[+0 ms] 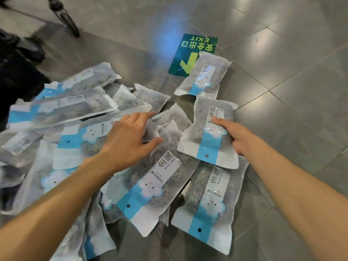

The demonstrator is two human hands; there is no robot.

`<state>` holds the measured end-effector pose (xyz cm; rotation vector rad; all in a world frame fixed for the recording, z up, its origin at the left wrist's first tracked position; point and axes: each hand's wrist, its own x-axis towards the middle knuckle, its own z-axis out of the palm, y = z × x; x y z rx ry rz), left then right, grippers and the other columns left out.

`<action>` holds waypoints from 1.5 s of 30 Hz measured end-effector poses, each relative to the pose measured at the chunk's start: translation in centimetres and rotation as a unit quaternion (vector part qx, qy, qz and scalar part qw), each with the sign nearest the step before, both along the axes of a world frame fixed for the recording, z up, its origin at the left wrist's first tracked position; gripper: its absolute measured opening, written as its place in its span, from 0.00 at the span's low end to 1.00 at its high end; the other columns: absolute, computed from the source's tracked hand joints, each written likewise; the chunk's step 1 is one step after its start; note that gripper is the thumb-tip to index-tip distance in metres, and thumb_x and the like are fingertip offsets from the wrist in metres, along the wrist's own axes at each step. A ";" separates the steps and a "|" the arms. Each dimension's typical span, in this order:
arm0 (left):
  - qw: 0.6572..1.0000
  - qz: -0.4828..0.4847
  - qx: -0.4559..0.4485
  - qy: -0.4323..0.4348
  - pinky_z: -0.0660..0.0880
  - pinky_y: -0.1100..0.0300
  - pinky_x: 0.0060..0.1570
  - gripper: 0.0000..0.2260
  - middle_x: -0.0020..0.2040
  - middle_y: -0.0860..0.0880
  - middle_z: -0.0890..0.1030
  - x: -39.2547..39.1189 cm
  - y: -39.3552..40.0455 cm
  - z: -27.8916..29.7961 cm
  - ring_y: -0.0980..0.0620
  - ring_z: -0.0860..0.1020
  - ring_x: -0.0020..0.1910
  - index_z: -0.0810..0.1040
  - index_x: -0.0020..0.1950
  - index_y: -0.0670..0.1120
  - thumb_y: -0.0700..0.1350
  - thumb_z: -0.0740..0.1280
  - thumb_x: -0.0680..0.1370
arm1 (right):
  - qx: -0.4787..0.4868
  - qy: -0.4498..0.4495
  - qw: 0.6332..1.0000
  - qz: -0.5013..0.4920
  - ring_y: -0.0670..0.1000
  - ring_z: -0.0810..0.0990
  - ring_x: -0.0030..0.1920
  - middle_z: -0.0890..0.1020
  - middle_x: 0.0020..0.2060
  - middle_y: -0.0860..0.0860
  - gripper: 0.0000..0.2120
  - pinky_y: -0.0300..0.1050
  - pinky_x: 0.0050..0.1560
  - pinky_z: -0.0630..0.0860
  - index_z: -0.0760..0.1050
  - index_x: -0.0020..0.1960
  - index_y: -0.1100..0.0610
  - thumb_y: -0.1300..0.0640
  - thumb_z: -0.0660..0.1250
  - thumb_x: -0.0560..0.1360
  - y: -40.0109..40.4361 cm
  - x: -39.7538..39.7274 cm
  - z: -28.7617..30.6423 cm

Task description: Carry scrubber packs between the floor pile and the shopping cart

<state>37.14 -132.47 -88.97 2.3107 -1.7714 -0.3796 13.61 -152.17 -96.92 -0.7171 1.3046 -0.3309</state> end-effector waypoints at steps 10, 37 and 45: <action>0.981 0.147 0.112 0.066 0.72 0.47 0.63 0.38 0.66 0.49 0.73 -6.2 2.8 -3.3 0.44 0.73 0.66 0.68 0.67 0.50 0.71 0.73 0.67 | -0.091 -0.006 0.996 -0.020 0.55 0.89 0.43 0.88 0.50 0.57 0.27 0.50 0.35 0.84 0.78 0.66 0.59 0.56 0.80 0.69 -0.3 -5.3 2.3; 0.823 0.186 -0.149 0.516 0.84 0.53 0.44 0.16 0.46 0.46 0.89 -6.9 -4.9 19.8 0.49 0.86 0.42 0.83 0.55 0.41 0.34 0.79 0.69 | -0.324 0.003 0.946 0.019 0.53 0.88 0.51 0.87 0.52 0.50 0.26 0.59 0.56 0.83 0.73 0.60 0.54 0.61 0.82 0.68 3.4 -11.3 27.9; 0.806 0.165 -0.187 0.538 0.84 0.50 0.45 0.19 0.43 0.44 0.88 -7.3 -3.3 56.6 0.47 0.87 0.40 0.84 0.53 0.40 0.42 0.83 0.65 | -0.363 -0.018 0.932 0.009 0.53 0.87 0.53 0.88 0.53 0.48 0.28 0.60 0.57 0.83 0.74 0.61 0.50 0.56 0.83 0.66 5.9 -11.4 64.0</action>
